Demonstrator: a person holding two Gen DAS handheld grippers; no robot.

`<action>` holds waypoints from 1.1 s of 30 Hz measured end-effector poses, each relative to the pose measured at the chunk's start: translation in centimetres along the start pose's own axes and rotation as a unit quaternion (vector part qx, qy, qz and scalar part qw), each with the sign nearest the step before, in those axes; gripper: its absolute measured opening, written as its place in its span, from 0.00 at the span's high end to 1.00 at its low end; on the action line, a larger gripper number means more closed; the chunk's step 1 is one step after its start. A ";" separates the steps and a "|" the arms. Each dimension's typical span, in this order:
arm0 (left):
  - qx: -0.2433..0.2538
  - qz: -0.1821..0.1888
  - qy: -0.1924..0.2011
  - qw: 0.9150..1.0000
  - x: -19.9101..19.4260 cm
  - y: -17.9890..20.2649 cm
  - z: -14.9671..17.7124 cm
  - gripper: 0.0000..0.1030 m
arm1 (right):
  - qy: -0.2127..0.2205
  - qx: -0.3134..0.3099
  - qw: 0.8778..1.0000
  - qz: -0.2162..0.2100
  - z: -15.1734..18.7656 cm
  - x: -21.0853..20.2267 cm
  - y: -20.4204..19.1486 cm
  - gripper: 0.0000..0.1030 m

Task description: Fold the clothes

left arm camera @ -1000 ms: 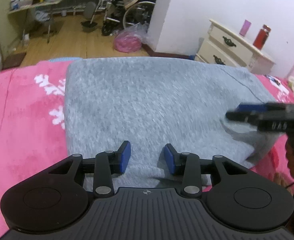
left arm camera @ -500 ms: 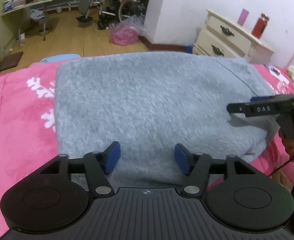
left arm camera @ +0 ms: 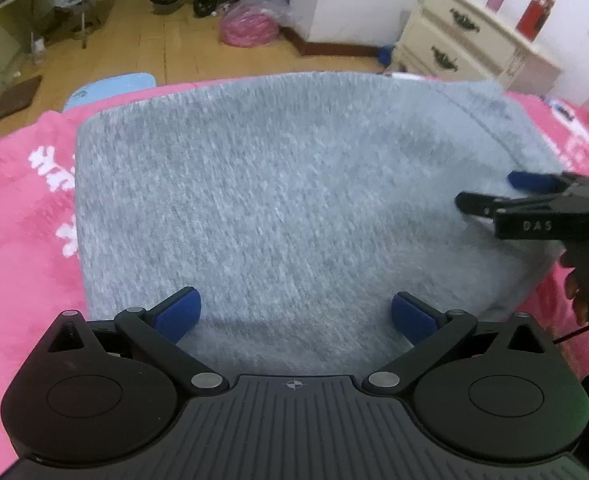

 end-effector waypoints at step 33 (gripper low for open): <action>-0.005 -0.138 0.001 0.990 1.4 0.2 -1.8 0.01 | 0.100 0.048 0.993 0.036 -1.0 0.6 2.9 0.00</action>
Point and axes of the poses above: each gripper's, at about its wrist camera, not at the fingertips, and x roughly the way its jaws point, y to its right, z to its underside, the point moved 5 cm from there along x, roughly the way its jaws point, and after that the axes turned 1 degree about x, right-handed, at the moved point
